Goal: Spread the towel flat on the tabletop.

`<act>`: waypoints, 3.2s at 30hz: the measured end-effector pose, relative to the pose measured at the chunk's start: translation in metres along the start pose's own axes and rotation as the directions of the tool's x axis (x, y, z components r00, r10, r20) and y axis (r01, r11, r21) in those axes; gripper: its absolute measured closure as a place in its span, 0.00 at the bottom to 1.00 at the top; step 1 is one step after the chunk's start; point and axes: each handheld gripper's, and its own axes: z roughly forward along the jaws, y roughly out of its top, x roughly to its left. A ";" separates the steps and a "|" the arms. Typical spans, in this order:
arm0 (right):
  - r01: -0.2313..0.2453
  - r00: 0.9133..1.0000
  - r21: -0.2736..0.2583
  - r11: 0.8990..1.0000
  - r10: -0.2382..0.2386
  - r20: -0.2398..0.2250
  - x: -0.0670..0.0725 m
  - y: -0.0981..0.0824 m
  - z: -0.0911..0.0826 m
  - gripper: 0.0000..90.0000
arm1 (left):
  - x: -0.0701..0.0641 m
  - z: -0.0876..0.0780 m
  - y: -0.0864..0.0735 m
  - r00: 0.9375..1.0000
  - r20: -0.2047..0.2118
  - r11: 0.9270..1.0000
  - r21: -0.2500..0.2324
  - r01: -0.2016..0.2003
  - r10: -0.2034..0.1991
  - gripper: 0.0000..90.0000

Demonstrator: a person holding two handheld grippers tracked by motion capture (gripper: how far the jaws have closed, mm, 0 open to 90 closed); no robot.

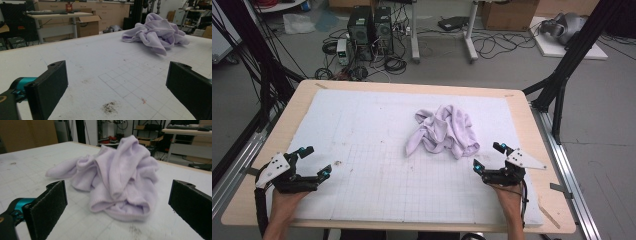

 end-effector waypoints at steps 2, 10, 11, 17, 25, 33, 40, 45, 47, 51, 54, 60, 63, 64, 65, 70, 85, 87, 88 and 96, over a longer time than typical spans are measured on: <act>0.008 1.000 0.030 1.000 -0.007 -0.018 -0.001 0.023 0.011 0.01 | 0.000 0.001 0.000 1.000 0.000 1.000 0.002 0.004 -0.004 0.05; 0.057 0.994 0.219 0.974 -0.034 -0.107 -0.008 0.074 0.057 0.01 | 0.001 0.002 0.001 1.000 0.007 1.000 0.013 0.006 -0.006 0.05; 0.063 0.993 0.239 0.969 -0.037 -0.112 -0.008 0.078 0.062 0.00 | 0.000 0.002 0.001 1.000 0.006 1.000 0.016 0.006 -0.006 0.05; 0.121 0.990 0.383 0.916 -0.084 -0.112 -0.008 0.109 0.112 0.01 | 0.001 0.003 0.001 1.000 0.002 1.000 0.023 0.018 -0.018 0.05; 0.121 0.993 0.534 0.837 -0.109 -0.054 0.001 0.109 0.159 0.01 | 0.001 0.002 0.001 1.000 0.003 1.000 0.026 0.010 -0.010 0.05; 0.125 0.987 0.663 0.738 -0.163 -0.004 0.000 0.098 0.178 0.01 | 0.001 0.002 0.001 1.000 0.006 1.000 0.025 0.011 -0.011 0.05; 0.078 0.994 0.741 0.666 -0.110 -0.006 -0.003 0.081 0.192 0.01 | 0.000 0.003 0.001 1.000 0.007 1.000 0.025 0.010 -0.010 0.05; 0.059 0.997 0.765 0.641 -0.082 -0.009 -0.008 0.069 0.202 0.06 | 0.000 0.003 0.001 1.000 0.008 1.000 0.026 0.008 -0.008 0.05; 0.015 1.000 0.764 0.645 -0.013 -0.009 -0.014 0.067 0.204 0.25 | 0.000 0.003 0.001 1.000 0.007 1.000 0.026 0.007 -0.008 0.05; 0.016 1.000 0.764 0.644 0.000 -0.020 -0.019 0.075 0.196 0.64 | 0.000 0.003 0.001 1.000 0.007 1.000 0.030 0.006 -0.006 0.05; 0.006 1.000 0.770 0.638 -0.002 -0.006 -0.016 0.078 0.194 0.69 | 0.000 0.003 0.001 1.000 0.005 1.000 0.029 0.008 -0.008 0.05; 0.005 0.989 0.705 0.709 0.101 -0.109 -0.005 0.095 0.183 0.71 | 0.001 0.004 0.001 1.000 0.005 0.999 0.038 0.018 -0.018 0.05; 0.032 0.974 0.678 0.734 0.131 -0.187 0.008 0.106 0.180 0.71 | 0.002 0.004 0.002 1.000 0.007 0.999 0.044 0.025 -0.026 0.05; 0.041 0.968 0.668 0.743 0.135 -0.210 0.013 0.110 0.180 0.71 | 0.002 0.004 0.002 1.000 0.005 0.999 0.042 0.028 -0.028 0.05; 0.058 0.962 0.658 0.750 0.135 -0.238 0.019 0.114 0.180 0.71 | 0.002 0.004 0.002 1.000 0.005 0.999 0.043 0.026 -0.026 0.05; 0.109 0.922 0.604 0.789 0.147 -0.358 0.049 0.134 0.182 0.71 | 0.003 0.005 0.002 1.000 0.004 0.998 0.046 0.031 -0.031 0.05; 0.334 0.866 0.623 0.707 0.031 -0.499 0.104 0.137 0.206 0.66 | 0.003 0.006 0.002 0.999 0.007 0.998 0.056 0.038 -0.039 0.05; 0.351 0.861 0.632 0.691 0.027 -0.507 0.104 0.134 0.207 0.64 | 0.003 0.006 0.002 0.999 0.006 0.998 0.058 0.036 -0.036 0.05; 0.362 0.856 0.629 0.688 0.022 -0.516 0.101 0.130 0.208 0.58 | 0.003 0.006 0.003 0.999 0.005 0.998 0.062 0.032 -0.032 0.05; 0.331 0.876 0.576 0.747 -0.017 -0.482 0.088 0.122 0.193 0.10 | 0.002 0.014 0.016 1.000 0.026 0.994 0.108 -0.004 0.001 0.05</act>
